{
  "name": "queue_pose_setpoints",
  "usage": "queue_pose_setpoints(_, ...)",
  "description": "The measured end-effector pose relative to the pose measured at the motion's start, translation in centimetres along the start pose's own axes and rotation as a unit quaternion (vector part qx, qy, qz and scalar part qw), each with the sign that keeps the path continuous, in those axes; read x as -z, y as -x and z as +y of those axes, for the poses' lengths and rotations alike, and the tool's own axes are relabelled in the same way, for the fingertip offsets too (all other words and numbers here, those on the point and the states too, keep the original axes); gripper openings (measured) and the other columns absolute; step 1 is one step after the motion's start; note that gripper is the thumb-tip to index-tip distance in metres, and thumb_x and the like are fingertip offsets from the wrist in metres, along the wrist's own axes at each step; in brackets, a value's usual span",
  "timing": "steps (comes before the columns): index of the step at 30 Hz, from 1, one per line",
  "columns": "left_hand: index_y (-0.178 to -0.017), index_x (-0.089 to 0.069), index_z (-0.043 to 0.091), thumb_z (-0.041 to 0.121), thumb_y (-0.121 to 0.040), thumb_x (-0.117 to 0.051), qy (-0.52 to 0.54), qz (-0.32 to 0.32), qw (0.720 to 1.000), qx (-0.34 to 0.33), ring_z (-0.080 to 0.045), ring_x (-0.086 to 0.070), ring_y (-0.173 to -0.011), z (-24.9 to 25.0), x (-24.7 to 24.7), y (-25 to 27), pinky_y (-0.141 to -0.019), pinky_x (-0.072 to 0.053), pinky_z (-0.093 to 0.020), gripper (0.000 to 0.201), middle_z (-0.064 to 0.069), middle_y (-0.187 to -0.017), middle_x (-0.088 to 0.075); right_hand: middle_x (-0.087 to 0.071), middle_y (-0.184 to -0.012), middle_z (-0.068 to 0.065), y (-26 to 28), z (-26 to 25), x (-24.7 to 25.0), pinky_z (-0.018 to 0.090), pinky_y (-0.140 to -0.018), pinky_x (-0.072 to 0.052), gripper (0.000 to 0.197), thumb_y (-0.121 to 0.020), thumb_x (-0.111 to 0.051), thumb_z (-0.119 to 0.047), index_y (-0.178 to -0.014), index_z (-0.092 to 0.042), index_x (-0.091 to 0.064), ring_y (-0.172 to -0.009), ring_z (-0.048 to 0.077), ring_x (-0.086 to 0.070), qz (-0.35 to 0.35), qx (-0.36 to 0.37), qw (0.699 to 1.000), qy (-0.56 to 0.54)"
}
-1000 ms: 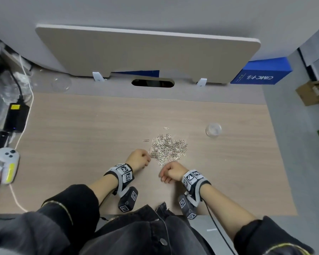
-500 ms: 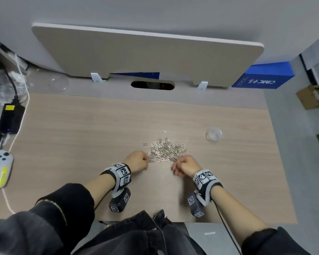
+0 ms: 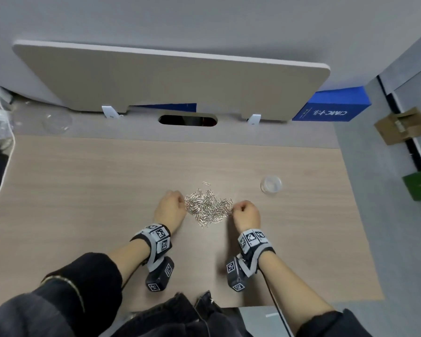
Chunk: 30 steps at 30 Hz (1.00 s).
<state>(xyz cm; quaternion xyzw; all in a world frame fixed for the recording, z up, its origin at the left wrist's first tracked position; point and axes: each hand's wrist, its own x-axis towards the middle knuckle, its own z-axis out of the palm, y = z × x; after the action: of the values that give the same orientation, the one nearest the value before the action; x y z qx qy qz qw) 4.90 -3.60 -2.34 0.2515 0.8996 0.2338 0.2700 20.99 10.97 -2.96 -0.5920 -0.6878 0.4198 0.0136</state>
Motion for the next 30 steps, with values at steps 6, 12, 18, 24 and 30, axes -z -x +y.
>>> queue_pose_setpoints(6, -0.123, -0.053, 0.003, 0.007, -0.079, -0.051, 0.029, -0.002, 0.998, 0.046, -0.033, -0.051, -0.112, -0.4, -1.2, -0.8, -0.102, -0.04, -0.04, 0.044, -0.015, -0.121, -0.047, -0.057, -0.114, 0.016, 0.2, 0.0, -0.7, 0.026, -0.086, -0.042, 0.027, -0.081, -0.052, -0.005, -0.106, -0.004, -0.061, -0.09, 0.024, -0.057, 0.033, -0.013, 0.999, -0.016)
queue_pose_setpoints(12, -0.111, -0.064, 0.005, 0.005, -0.081, -0.05, 0.058, -0.032, 0.998, -0.019, -0.027, -0.059, -0.098, 0.7, -2.0, -0.3, -0.09, -0.046, -0.032, 0.033, -0.011, -0.11, -0.056, -0.061, -0.113, 0.015, 0.6, -1.7, -2.0, 0.022, -0.087, -0.04, 0.028, -0.083, -0.05, -0.005, -0.106, -0.007, -0.066, -0.099, 0.027, -0.06, -0.007, 0.048, 0.999, 0.02)
queue_pose_setpoints(18, -0.112, -0.062, 0.004, 0.006, -0.08, -0.047, 0.03, 0.028, 0.999, 0.004, -0.029, -0.054, -0.106, -0.4, -1.0, -1.1, -0.095, -0.043, -0.035, 0.035, -0.013, -0.114, -0.055, -0.052, -0.119, 0.006, -0.5, -5.2, -1.9, 0.035, -0.087, -0.047, 0.032, -0.084, -0.052, -0.01, -0.115, -0.015, -0.06, -0.112, 0.026, -0.047, -0.02, 0.195, 0.964, 0.18)
queue_pose_setpoints(24, -0.134, -0.046, 0.005, 0.006, -0.078, -0.05, 0.008, -0.029, 0.999, -0.024, -0.03, -0.043, -0.117, 0.5, -1.1, -1.7, -0.107, -0.033, -0.034, 0.056, -0.014, -0.122, -0.045, -0.047, -0.127, 0.009, -1.8, -7.9, -3.8, 0.04, -0.09, -0.046, 0.048, -0.079, -0.051, -0.007, -0.127, -0.01, -0.052, -0.114, 0.032, -0.044, -0.103, 0.29, 0.909, 0.28)
queue_pose_setpoints(30, -0.128, -0.049, 0.01, 0.005, -0.077, -0.047, -0.026, -0.096, 0.992, -0.075, -0.031, -0.044, -0.114, 1.5, -1.4, -2.0, -0.103, -0.036, -0.037, 0.051, -0.013, -0.119, -0.044, -0.051, -0.119, 0.007, -0.3, -5.6, -4.1, 0.04, -0.087, -0.046, 0.045, -0.075, -0.05, -0.006, -0.119, -0.01, -0.06, -0.107, 0.03, -0.047, -0.149, 0.354, 0.881, 0.278)
